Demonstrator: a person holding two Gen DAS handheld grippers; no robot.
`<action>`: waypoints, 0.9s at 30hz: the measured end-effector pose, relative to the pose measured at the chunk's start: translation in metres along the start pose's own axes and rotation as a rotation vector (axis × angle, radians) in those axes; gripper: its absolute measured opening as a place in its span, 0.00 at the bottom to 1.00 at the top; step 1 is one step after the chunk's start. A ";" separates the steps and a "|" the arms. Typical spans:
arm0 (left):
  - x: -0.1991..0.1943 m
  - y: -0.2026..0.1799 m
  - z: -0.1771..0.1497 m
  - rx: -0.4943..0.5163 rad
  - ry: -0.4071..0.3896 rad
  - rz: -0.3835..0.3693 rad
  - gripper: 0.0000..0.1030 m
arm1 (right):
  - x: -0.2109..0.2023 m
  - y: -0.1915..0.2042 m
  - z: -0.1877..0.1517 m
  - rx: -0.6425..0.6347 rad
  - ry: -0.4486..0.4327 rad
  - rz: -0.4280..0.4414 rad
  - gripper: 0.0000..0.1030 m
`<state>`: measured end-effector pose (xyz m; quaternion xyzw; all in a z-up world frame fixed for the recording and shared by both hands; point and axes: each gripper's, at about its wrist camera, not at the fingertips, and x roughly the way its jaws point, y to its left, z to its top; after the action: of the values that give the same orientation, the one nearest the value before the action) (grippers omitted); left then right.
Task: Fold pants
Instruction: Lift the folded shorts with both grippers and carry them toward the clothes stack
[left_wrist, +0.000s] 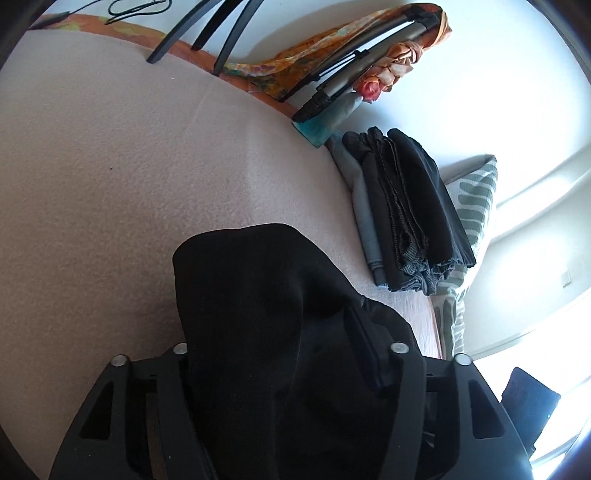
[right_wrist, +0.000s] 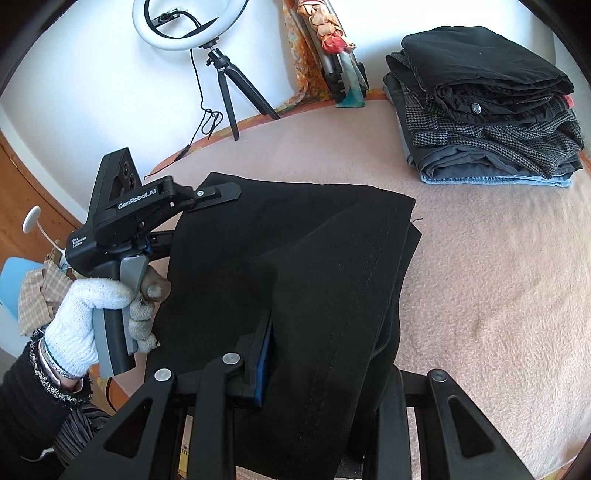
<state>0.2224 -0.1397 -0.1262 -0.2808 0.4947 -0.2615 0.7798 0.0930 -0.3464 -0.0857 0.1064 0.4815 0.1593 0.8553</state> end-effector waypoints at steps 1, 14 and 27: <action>0.001 0.000 0.001 0.005 -0.005 0.010 0.13 | 0.000 0.001 0.001 -0.003 -0.001 -0.002 0.27; -0.070 -0.044 0.005 0.085 -0.161 -0.094 0.12 | -0.039 0.014 0.006 -0.054 -0.102 -0.009 0.12; -0.097 -0.161 0.054 0.248 -0.237 -0.206 0.12 | -0.132 0.021 0.025 -0.166 -0.372 -0.149 0.12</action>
<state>0.2146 -0.1770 0.0657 -0.2605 0.3322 -0.3642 0.8302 0.0474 -0.3770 0.0384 0.0272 0.3070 0.1123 0.9447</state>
